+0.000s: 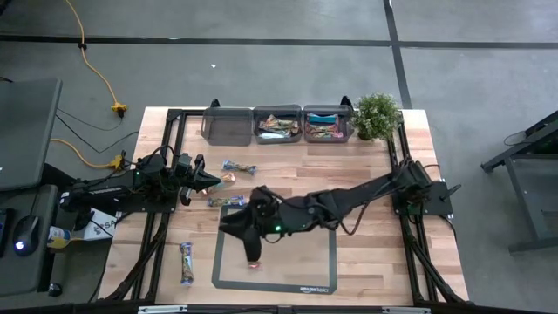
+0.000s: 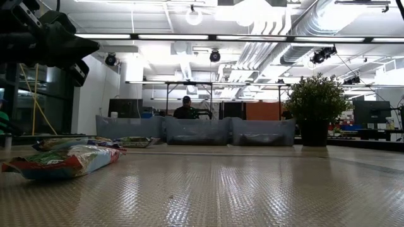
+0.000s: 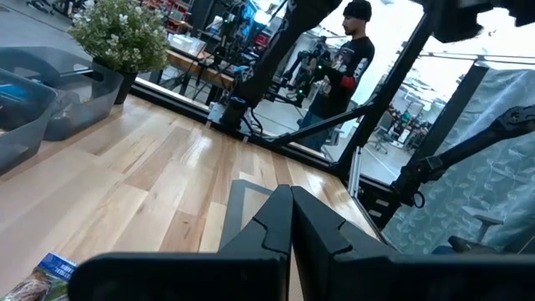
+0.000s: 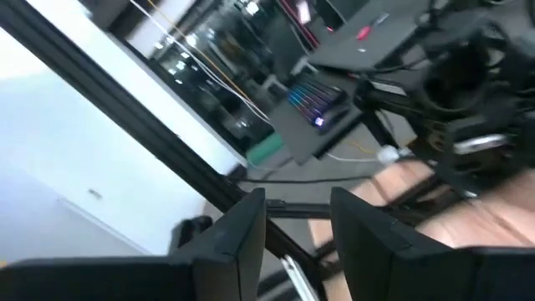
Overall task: Pick and place Granola Bars by type
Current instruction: Put the red granola bar into the right black bin
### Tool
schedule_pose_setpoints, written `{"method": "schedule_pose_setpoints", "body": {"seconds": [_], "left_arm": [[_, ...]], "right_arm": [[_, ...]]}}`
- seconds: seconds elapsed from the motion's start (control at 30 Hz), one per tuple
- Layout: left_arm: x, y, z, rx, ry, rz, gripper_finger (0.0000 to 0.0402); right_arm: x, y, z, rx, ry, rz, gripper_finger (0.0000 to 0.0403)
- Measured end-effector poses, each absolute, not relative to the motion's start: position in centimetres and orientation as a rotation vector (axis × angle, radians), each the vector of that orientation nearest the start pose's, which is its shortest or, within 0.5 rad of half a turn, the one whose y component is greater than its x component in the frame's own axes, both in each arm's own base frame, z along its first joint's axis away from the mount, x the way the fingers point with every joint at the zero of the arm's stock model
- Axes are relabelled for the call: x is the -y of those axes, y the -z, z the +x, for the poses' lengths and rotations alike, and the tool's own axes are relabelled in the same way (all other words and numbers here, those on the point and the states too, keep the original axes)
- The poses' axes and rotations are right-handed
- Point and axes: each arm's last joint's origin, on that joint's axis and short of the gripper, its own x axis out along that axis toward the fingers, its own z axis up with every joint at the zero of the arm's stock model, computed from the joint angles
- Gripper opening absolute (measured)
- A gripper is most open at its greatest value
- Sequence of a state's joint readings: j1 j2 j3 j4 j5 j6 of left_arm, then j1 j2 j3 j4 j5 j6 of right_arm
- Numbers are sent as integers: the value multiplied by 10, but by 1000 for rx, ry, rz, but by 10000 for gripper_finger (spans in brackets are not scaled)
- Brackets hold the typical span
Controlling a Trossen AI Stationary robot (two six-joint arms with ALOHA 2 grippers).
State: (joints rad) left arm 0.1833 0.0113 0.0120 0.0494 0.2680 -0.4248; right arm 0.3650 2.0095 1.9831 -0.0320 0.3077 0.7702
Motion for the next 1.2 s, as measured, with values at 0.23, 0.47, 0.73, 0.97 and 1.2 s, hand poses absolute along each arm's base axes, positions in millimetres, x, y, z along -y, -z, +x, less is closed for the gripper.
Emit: {"method": "schedule_pose_setpoints", "body": {"seconds": [0.23, 0.47, 0.73, 0.97, 1.2], "left_arm": [[-10, -171, 96, 30, 94, -413, 1], [-10, -171, 96, 30, 94, -413, 1], [-10, -171, 97, 29, 94, -413, 1], [-10, -171, 97, 27, 85, -415, 1], [-10, -171, 97, 26, 84, -415, 1]], "right_arm": [[-173, -363, 468, -32, -73, 804, 118], [-181, -325, 500, -46, -88, 826, 118], [-174, -284, 542, -105, -181, 919, 118], [-177, -306, 534, -198, -201, 800, 117], [-161, -286, 527, -473, 69, 931, 116]]}}
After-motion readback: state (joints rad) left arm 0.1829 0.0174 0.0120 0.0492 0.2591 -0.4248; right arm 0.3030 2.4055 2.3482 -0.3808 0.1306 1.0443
